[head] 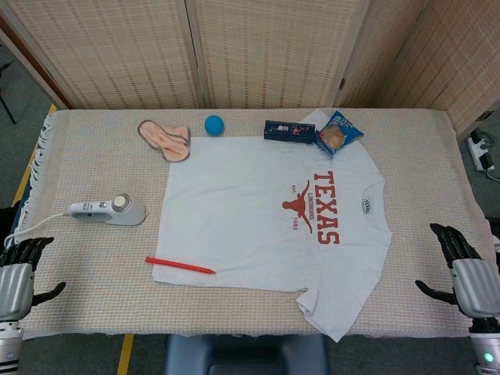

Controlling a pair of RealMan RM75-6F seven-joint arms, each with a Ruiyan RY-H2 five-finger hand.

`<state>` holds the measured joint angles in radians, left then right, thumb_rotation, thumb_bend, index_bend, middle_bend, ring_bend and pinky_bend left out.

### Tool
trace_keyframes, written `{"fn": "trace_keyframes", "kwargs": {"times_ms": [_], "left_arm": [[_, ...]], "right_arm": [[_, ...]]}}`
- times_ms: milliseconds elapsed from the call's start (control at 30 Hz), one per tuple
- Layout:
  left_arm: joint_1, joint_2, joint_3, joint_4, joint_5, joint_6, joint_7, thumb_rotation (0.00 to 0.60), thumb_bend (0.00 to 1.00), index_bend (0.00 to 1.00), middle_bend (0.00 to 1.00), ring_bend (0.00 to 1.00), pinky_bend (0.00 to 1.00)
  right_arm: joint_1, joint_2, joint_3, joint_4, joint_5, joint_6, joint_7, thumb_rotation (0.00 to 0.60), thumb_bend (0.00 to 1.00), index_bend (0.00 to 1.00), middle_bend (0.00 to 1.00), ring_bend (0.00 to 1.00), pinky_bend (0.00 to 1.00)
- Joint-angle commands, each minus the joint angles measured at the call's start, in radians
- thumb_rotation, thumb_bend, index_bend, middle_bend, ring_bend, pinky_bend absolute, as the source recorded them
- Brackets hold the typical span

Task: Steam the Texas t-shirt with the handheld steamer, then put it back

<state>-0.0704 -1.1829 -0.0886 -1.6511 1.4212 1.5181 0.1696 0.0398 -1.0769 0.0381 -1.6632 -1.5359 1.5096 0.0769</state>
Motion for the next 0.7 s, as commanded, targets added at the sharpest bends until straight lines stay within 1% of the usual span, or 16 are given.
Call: {"fn": "trace_keyframes", "kwargs": {"times_ms": [33,267,367,533,600,700], "left_arm": [[0.001,-0.001,-0.001,0.003,-0.002,0.002,-0.001,0.600,0.06,0.24,0.24,0.18,0.20],[0.000,0.001,0.004,0.013,0.004,-0.001,-0.009,0.600,0.06,0.24,0.25,0.18,0.20],[-0.010,0.004,-0.002,0.019,0.006,-0.010,-0.017,0.600,0.06,0.25,0.25,0.18,0.20],[-0.057,0.007,-0.032,0.031,-0.005,-0.059,-0.024,0.600,0.06,0.26,0.25,0.18,0.20],[-0.082,0.002,-0.049,0.039,-0.016,-0.084,-0.028,0.600,0.08,0.26,0.25,0.18,0.20],[-0.133,-0.009,-0.080,0.059,-0.053,-0.150,-0.023,0.600,0.11,0.25,0.25,0.18,0.21]], "right_arm": [[0.000,-0.001,-0.001,0.001,-0.002,0.000,0.001,0.600,0.02,0.00,0.09,0.05,0.27],[-0.002,0.004,-0.002,-0.002,-0.017,0.010,0.004,0.600,0.02,0.00,0.09,0.05,0.27],[-0.006,0.013,0.003,-0.006,-0.021,0.026,0.001,0.600,0.02,0.00,0.09,0.05,0.27],[-0.009,0.035,0.014,-0.025,-0.029,0.049,-0.017,0.600,0.02,0.00,0.09,0.05,0.27],[-0.009,0.041,0.016,-0.030,-0.030,0.053,-0.021,0.600,0.02,0.00,0.09,0.05,0.27],[-0.007,0.049,0.020,-0.036,-0.030,0.052,-0.023,0.600,0.02,0.00,0.09,0.05,0.27]]}}
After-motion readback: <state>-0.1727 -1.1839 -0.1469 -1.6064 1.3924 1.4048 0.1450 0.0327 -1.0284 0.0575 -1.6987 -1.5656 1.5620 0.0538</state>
